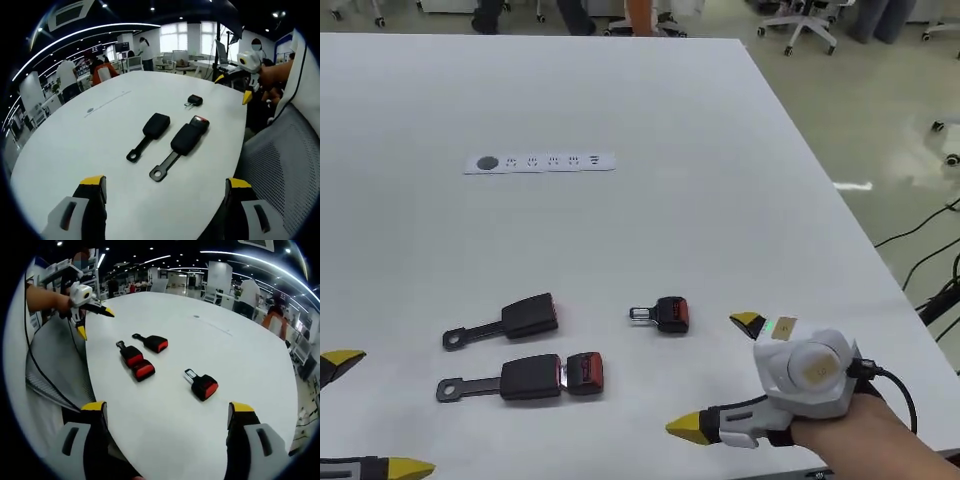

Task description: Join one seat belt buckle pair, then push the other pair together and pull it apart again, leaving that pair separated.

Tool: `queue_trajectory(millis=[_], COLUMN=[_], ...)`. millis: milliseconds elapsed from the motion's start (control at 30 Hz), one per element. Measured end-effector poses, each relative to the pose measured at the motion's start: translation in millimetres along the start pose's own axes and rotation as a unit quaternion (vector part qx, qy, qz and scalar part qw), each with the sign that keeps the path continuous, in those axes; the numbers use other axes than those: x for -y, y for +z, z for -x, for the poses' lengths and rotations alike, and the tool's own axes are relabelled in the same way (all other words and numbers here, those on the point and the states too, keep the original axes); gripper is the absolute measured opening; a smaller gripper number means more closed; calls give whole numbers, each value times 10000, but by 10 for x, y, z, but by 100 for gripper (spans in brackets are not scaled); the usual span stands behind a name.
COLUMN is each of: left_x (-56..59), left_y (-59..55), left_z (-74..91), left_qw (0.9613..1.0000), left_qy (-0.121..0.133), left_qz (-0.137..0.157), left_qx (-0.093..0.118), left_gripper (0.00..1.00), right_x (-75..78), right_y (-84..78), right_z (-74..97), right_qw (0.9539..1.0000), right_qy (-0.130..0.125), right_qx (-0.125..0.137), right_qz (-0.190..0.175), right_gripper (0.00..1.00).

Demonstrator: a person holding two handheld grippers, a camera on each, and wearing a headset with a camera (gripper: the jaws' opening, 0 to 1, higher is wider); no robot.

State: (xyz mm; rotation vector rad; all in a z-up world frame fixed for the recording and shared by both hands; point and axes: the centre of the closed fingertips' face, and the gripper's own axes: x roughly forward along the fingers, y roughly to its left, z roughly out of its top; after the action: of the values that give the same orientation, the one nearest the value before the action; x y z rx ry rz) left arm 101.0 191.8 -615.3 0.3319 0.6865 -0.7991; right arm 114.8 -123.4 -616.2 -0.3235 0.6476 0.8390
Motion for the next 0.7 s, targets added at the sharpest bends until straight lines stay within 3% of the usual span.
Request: queue_trajectory(millis=[333, 700], left_x=[-14, 24], left_y=[-86, -83], left_z=[21, 30], left_qw=[10000, 9999], left_qy=[-7, 22], left_qz=[68, 123], left_qx=[-1, -9], left_gripper=[100, 100], right_x=[-31, -47], right_y=[52, 48], right_z=[-50, -74], right_qw=[10000, 10000], right_qy=[-1, -3], right_qx=[19, 12], right_qz=[-7, -77], right_gripper=[100, 100])
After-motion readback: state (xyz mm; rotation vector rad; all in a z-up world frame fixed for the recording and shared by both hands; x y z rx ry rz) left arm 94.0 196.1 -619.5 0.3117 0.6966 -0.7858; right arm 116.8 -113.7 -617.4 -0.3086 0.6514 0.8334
